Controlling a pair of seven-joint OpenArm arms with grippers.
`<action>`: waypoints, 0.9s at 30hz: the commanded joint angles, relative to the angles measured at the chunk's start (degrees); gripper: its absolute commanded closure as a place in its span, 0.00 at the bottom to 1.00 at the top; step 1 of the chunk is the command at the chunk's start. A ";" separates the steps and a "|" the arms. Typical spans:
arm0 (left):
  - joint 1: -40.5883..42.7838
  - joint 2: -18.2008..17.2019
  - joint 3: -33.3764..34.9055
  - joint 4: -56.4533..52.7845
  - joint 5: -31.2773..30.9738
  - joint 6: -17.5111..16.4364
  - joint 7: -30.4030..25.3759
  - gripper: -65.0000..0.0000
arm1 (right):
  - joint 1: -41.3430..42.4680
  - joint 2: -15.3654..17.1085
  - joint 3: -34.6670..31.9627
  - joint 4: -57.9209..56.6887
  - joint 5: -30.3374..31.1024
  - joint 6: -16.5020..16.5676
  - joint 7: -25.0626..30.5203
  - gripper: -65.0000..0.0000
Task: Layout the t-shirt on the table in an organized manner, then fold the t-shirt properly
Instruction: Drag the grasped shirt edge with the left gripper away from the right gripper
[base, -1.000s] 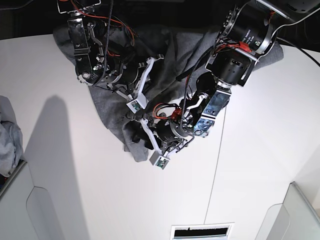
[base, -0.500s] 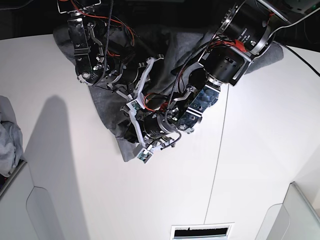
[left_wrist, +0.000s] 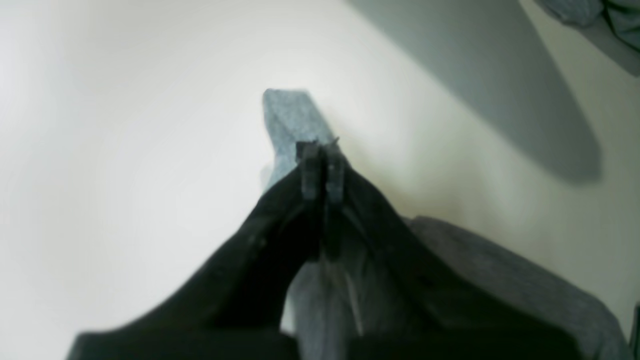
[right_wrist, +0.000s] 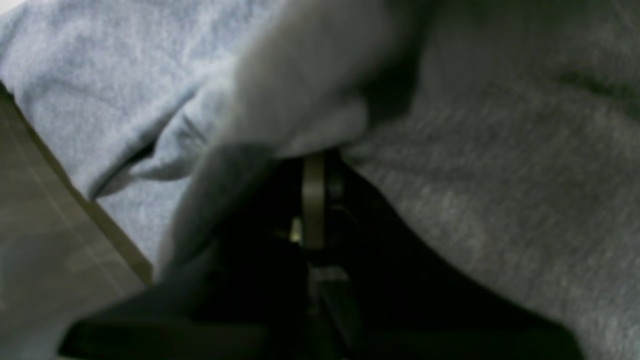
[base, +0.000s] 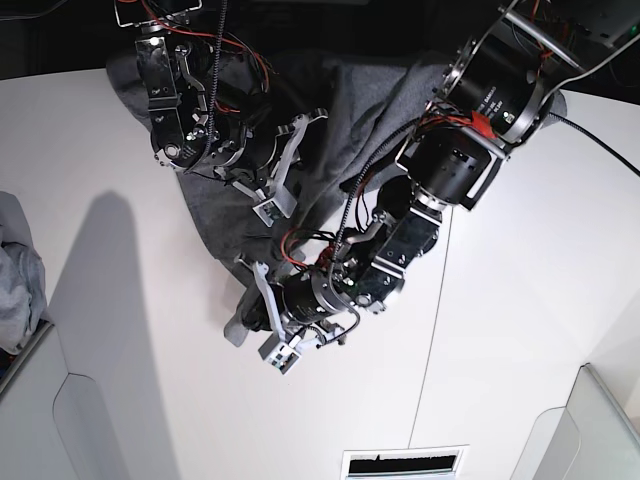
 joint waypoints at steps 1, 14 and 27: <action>-2.32 -0.48 -0.17 0.96 -0.55 -0.35 -1.09 1.00 | 0.11 0.17 -0.02 0.09 -2.75 -0.46 -2.14 1.00; -6.03 -10.19 -0.17 0.96 3.82 -3.43 -1.22 1.00 | 0.11 0.15 -0.02 0.09 -2.71 -0.44 -2.12 1.00; -6.08 -12.70 0.00 0.96 6.49 -8.22 -2.54 0.64 | 0.11 0.15 -0.02 0.09 -2.69 -0.44 -2.14 1.00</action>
